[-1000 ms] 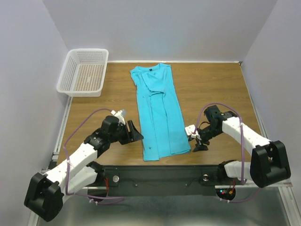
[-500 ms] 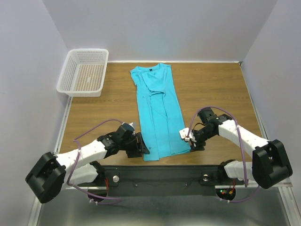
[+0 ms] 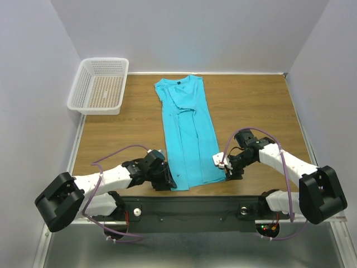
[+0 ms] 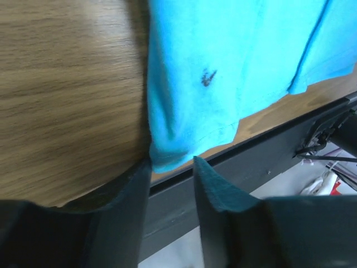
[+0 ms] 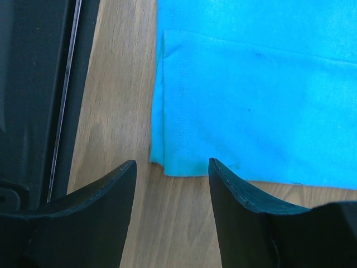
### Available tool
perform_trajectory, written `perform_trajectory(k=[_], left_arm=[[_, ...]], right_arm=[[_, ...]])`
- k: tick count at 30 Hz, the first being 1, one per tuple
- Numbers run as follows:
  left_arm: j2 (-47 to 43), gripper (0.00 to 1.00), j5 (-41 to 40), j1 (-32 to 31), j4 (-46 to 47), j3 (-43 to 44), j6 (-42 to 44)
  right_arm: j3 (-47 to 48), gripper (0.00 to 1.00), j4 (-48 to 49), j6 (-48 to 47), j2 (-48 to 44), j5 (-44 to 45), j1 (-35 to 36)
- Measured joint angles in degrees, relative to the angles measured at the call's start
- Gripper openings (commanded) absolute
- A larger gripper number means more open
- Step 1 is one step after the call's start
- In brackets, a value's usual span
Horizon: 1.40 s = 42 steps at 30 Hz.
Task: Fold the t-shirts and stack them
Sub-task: Fold the tshirt
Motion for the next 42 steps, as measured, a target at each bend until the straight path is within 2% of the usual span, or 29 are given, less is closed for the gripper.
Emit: perform_trajectory(k=[1,2,5,6,8,24,31,35,42], left_arm=[[0.68,0.35,-0.02,0.0,0.2,0.0,-0.15],[1.03,0.27,-0.15,0.0,0.37,0.0,-0.11],[2.86,0.14,-0.24,-0.22,1.84,0.15,-0.07],[3.54,0.04,-0.02,-0.24,2.19,0.31,-0.02],[4.2,0.02,0.33,-0.35,2.97,0.57,0.2],[4.33,0.0,3.48,-2.6,5.31,0.63,0.42],[3.8,0.0,3.54,-2.6,5.95,-0.15,0.26],[3.02,0.0,3.56,-2.62,6.03,-0.24,0.17],[2.58,0.0,3.67,-2.62,6.49,-0.37,-0.22]], right_arm=[[0.0,0.6,0.04,0.0,0.0,0.02,0.0],[0.0,0.6,0.15,0.0,0.0,0.02,0.0],[0.0,0.6,0.28,-0.04,0.0,0.02,0.0],[0.0,0.6,0.31,-0.07,0.0,0.04,0.0],[0.0,0.6,0.35,-0.11,0.0,0.04,0.0],[-1.11,0.62,0.5,-1.73,0.63,1.4,0.09],[-1.38,0.62,1.9,-1.66,1.75,2.32,2.23],[-2.45,0.6,3.56,-1.18,2.45,3.3,4.0],[-3.85,0.48,6.56,-0.46,2.36,4.81,6.19]])
